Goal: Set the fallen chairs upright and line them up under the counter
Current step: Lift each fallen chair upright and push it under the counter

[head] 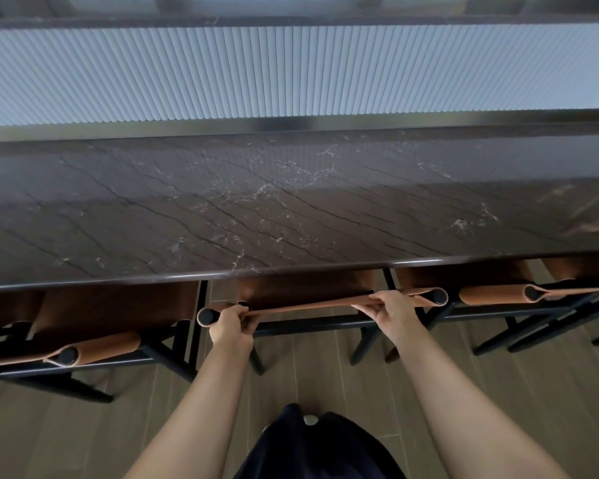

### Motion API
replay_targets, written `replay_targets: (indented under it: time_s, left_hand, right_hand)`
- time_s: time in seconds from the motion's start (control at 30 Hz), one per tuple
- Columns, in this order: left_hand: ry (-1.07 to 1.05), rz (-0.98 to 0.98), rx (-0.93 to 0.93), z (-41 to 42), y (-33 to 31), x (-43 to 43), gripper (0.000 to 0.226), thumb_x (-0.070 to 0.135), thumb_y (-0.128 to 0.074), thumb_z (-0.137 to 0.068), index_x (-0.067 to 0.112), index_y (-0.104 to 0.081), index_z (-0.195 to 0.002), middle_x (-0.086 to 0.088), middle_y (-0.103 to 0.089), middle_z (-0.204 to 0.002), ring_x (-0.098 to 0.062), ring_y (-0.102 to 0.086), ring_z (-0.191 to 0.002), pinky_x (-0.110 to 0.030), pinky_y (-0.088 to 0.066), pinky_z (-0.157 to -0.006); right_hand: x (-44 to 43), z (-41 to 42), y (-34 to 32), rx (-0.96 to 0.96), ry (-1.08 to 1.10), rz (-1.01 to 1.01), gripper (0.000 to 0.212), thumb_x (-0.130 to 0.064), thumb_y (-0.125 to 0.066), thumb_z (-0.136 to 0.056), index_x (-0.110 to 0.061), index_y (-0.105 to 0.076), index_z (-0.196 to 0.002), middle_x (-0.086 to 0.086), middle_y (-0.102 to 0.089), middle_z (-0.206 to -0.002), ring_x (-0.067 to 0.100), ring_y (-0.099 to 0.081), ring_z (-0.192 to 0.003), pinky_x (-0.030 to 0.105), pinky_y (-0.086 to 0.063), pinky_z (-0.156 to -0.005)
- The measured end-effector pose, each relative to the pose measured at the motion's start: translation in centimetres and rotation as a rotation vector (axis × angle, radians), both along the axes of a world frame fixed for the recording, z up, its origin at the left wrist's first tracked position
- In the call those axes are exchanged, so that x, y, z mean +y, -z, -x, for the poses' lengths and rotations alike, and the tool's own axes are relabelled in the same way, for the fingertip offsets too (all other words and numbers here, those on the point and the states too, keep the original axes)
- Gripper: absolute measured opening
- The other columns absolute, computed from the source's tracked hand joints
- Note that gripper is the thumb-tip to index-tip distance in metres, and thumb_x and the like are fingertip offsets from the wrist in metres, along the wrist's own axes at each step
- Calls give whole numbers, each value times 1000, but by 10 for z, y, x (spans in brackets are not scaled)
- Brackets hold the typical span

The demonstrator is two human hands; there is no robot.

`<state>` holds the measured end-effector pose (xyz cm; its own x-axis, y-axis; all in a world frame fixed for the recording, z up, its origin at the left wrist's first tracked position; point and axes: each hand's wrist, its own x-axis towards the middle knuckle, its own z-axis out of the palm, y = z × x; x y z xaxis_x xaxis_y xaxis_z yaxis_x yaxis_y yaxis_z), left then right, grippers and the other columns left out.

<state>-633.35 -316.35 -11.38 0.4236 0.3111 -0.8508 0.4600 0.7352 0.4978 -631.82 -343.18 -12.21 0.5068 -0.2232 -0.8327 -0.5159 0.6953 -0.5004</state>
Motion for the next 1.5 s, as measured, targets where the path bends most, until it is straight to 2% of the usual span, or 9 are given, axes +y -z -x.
replay_targets:
  time_s: [0.23, 0.37, 0.43, 0.53, 0.67, 0.83, 1.03, 1.33, 1.5]
  left_hand:
    - [35, 48, -30, 0, 4, 5, 23, -8, -50, -93, 2, -49, -114, -20, -55, -112, -31, -60, -87, -49, -53, -89]
    - [69, 101, -73, 7, -2, 7, 16, 1, -56, -93, 3, -53, -109, -17, -59, -102, -30, -61, -88, -46, -52, -92]
    - [93, 132, -86, 8, -9, 8, 5, 4, -59, -92, 2, -56, -95, -15, -60, -94, -30, -62, -92, -45, -53, -90]
    - [74, 164, -108, 6, -15, 10, 9, 2, -57, -93, 2, -54, -84, -14, -58, -94, -31, -57, -109, -47, -50, -94]
    - [47, 177, -147, 6, -18, 8, 6, 7, -57, -93, 3, -54, -89, -17, -53, -107, -33, -51, -125, -50, -46, -101]
    - [-8, 202, -201, 13, -24, 1, 7, 14, -57, -94, 7, -55, -96, -18, -47, -123, -34, -46, -129, -52, -43, -104]
    - [106, 98, -214, 47, -31, -24, 50, 21, -56, -95, 6, -41, -140, -13, -48, -137, -31, -46, -129, -50, -41, -106]
    - [264, 42, -355, 113, -43, -24, 46, 25, -46, -100, 5, -44, -141, -14, -55, -136, -31, -55, -122, -49, -43, -105]
    - [303, 18, -461, 163, -57, -4, 34, 24, -46, -99, 7, -58, -126, -13, -63, -126, -28, -59, -118, -46, -43, -105]
  right_hand:
    - [2, 8, -9, -18, -23, -15, 20, 14, -47, -92, -3, -52, -102, 26, -59, -106, 38, -65, -90, 50, -58, -51]
    - [7, 21, -16, -54, -38, -40, 10, 3, -51, -96, -2, -54, -105, 24, -63, -110, 35, -65, -97, 48, -58, -64]
    - [10, 31, -18, -70, -64, -47, 9, -5, -52, -99, -2, -54, -107, 24, -62, -113, 35, -66, -97, 45, -57, -68]
    - [8, 50, -17, -100, -116, -84, 12, -14, -53, -100, -6, -53, -108, 23, -61, -118, 36, -65, -102, 45, -57, -71]
    - [-3, 72, -12, -104, -98, -107, 24, -20, -50, -102, -14, -46, -125, 22, -62, -121, 36, -66, -105, 47, -56, -78]
    - [-4, 88, -13, -96, -97, -136, 38, -24, -52, -101, -12, -43, -136, 20, -64, -119, 34, -68, -103, 44, -56, -72]
    - [-4, 100, -15, -129, -165, -138, 43, -28, -49, -102, -13, -43, -142, 17, -62, -126, 31, -67, -105, 43, -55, -74]
    - [15, 128, -34, -259, -207, -189, 45, -28, -44, -103, -14, -39, -146, 16, -61, -130, 31, -62, -114, 42, -53, -78]
    - [40, 163, -50, -343, -241, -177, 37, -28, -44, -103, -12, -49, -136, 11, -72, -111, 29, -68, -105, 41, -53, -78]
